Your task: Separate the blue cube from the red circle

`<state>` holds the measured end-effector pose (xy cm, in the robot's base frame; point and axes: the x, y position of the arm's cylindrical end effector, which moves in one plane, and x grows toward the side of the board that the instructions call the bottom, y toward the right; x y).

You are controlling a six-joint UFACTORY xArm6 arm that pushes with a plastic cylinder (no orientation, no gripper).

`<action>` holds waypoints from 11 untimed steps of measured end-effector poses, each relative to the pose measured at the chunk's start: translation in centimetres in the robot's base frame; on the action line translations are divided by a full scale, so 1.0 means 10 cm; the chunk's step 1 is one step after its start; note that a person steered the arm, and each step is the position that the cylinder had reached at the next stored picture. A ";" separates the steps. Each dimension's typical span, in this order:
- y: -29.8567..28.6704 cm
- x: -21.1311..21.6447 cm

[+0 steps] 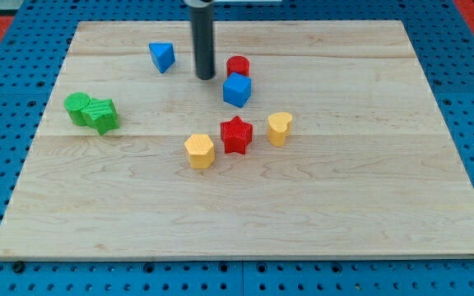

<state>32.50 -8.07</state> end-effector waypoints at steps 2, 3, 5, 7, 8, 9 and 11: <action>-1.06 -0.34; -0.78 -0.54; -0.23 -0.53; 0.19 -0.48; 0.63 0.04; 0.81 0.18; 1.26 0.40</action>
